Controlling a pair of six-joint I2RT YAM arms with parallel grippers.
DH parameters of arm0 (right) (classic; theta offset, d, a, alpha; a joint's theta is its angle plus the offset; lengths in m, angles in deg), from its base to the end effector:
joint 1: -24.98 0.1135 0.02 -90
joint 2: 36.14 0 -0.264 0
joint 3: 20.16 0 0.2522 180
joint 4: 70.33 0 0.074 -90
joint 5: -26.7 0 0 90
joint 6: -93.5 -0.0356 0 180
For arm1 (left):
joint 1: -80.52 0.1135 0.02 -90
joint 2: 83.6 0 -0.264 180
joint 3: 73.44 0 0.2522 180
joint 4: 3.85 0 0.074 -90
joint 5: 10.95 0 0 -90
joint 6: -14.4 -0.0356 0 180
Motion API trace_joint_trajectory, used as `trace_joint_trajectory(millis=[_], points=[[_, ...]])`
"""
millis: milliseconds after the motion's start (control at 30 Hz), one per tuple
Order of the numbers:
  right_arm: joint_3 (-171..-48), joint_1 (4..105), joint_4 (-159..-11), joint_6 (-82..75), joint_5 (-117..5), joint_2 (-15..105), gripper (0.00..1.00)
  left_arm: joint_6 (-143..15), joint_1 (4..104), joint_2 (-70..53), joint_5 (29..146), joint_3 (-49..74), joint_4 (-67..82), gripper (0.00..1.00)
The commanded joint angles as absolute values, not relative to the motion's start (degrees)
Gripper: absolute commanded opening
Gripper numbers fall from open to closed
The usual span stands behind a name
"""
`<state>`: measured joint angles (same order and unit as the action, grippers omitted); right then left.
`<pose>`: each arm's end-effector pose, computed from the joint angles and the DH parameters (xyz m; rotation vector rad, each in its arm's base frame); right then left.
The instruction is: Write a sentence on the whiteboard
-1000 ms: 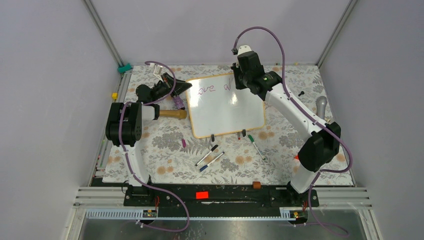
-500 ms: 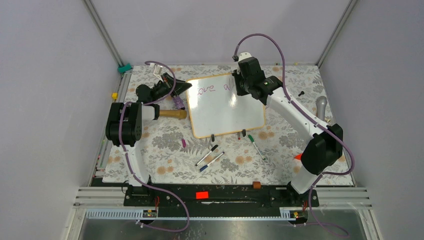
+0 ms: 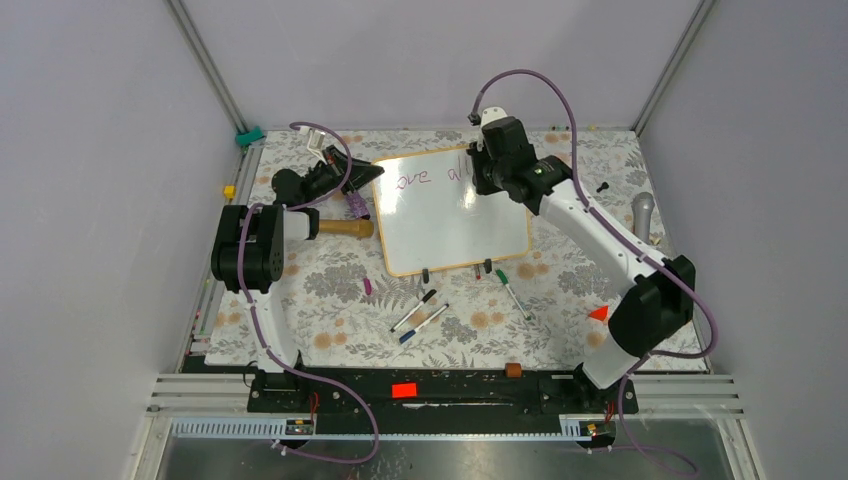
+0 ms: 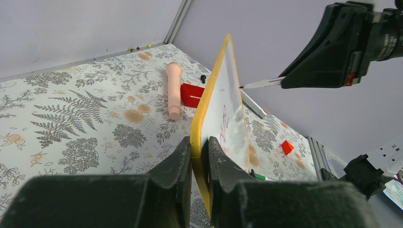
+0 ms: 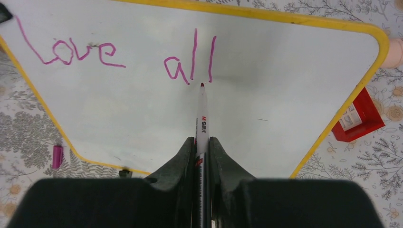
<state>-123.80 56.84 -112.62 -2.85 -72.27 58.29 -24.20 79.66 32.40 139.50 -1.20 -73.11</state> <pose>0.3264 0.1963 0.3575 -0.3849 2.1136 0.2217 0.4000 -0.0370 0.2158 0.4477 1.4245 -1.3396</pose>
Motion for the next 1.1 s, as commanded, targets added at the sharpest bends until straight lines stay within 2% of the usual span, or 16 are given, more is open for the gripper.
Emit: trace_joint_trajectory(millis=[0, 133, 667, 867, 1067], points=[[-121.8, 56.4, -108.9, -3.2, -68.8, 50.6, 0.0, -31.8, 78.1, 33.8, 146.5, -2.9, -74.6, 0.01], [-116.0, 56.4, -104.4, -4.3, -67.3, 45.8, 0.0, -32.0, 78.1, 33.7, 146.4, -3.2, -74.7, 0.06], [-101.3, 56.5, -99.1, -6.1, -66.5, 36.1, 0.0, -32.7, 78.9, 32.7, 146.6, -4.8, -74.8, 0.58], [-98.9, 56.7, -98.7, -6.5, -66.3, 34.2, 0.0, -34.8, 79.1, 31.4, 147.6, -6.1, -74.7, 0.65], [-96.8, 57.1, -98.8, -6.6, -67.3, 32.2, 0.0, -36.2, 79.3, 29.4, 147.4, -8.2, -74.8, 0.65]])
